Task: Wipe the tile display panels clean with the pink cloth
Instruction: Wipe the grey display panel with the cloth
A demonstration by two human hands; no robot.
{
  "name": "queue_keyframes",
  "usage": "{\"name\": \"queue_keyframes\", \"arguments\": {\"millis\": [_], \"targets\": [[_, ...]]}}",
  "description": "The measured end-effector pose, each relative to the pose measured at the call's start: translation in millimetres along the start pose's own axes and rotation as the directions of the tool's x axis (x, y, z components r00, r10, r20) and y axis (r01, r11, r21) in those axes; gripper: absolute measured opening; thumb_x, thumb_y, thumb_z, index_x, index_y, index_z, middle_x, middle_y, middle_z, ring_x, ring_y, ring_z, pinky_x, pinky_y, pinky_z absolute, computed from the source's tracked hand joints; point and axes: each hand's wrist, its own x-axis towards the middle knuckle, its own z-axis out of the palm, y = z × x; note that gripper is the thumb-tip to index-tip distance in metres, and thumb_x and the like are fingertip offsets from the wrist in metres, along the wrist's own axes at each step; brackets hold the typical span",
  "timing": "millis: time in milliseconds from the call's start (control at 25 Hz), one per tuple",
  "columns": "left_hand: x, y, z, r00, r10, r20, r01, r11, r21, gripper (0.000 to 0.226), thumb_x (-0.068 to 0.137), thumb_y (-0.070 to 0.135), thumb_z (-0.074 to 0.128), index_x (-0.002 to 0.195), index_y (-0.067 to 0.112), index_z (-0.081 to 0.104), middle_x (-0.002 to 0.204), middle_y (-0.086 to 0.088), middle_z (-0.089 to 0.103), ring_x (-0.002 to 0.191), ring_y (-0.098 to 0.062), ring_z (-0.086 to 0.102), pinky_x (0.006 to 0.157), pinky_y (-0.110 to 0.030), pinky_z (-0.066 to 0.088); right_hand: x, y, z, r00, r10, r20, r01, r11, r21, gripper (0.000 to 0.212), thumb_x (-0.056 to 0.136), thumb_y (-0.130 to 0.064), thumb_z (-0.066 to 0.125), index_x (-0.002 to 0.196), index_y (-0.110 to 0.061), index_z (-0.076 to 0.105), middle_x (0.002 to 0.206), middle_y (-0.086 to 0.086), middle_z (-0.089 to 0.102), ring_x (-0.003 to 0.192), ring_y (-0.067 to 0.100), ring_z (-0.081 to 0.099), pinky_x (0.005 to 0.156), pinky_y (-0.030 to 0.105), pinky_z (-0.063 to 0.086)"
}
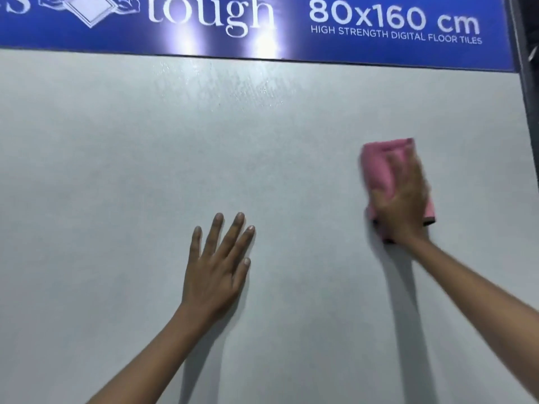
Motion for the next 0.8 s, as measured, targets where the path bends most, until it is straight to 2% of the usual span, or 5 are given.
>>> {"name": "queue_keyframes", "arguments": {"millis": [80,280,560,680,800], "targets": [[-6,-3,7,1.0,-0.006,0.013,0.005,1.0,0.01,0.055,0.097,0.036,0.032,0.152,0.028,0.029,0.16,0.002,0.025,0.149,-0.028,0.015,0.118,-0.054,0.009,-85,-36,12,0.947,-0.292,0.133,0.285,0.956,0.069,0.073,0.076,-0.039,0.053,0.144,-0.011,0.045,0.158,0.016,0.025,0.143,0.035,0.028,0.111,0.052,0.03],[-3,-7,1,0.999,0.029,0.04,-0.028,1.0,-0.013,0.055,0.098,0.033,0.034,0.152,0.026,0.029,0.16,0.001,0.023,0.149,-0.028,0.015,0.118,-0.054,0.008,-223,-79,13,0.251,-0.87,0.424,0.865,0.398,0.306,0.067,0.079,-0.047,0.053,0.142,-0.029,0.038,0.163,0.0,0.009,0.149,0.032,0.011,0.115,0.048,0.021],[-81,6,-7,0.974,-0.224,0.034,0.226,0.972,-0.064,0.055,0.1,0.034,0.029,0.153,0.021,0.026,0.162,0.0,0.013,0.15,-0.03,0.006,0.119,-0.054,0.004,-66,-2,-13,0.955,-0.228,0.187,0.232,0.973,0.003,0.066,0.071,-0.035,0.055,0.134,-0.02,0.044,0.154,0.023,0.028,0.139,0.037,0.033,0.104,0.05,0.038],[-104,4,0,0.97,-0.23,0.078,0.234,0.972,-0.034,0.054,0.101,0.035,0.028,0.154,0.023,0.024,0.162,0.0,0.016,0.15,-0.031,0.006,0.117,-0.059,0.006,-86,-21,-3,0.999,0.015,0.03,-0.014,1.0,-0.023,0.066,0.074,-0.03,0.056,0.138,-0.018,0.042,0.154,0.024,0.027,0.14,0.039,0.032,0.107,0.05,0.035],[-108,6,0,0.969,-0.229,0.094,0.233,0.972,-0.038,0.054,0.102,0.035,0.029,0.155,0.024,0.021,0.162,0.0,0.016,0.15,-0.03,0.004,0.117,-0.059,0.004,-223,-68,11,0.902,-0.367,0.228,0.36,0.93,0.072,0.066,0.073,-0.036,0.056,0.136,-0.018,0.044,0.146,0.025,0.037,0.133,0.042,0.037,0.1,0.052,0.04]]}}
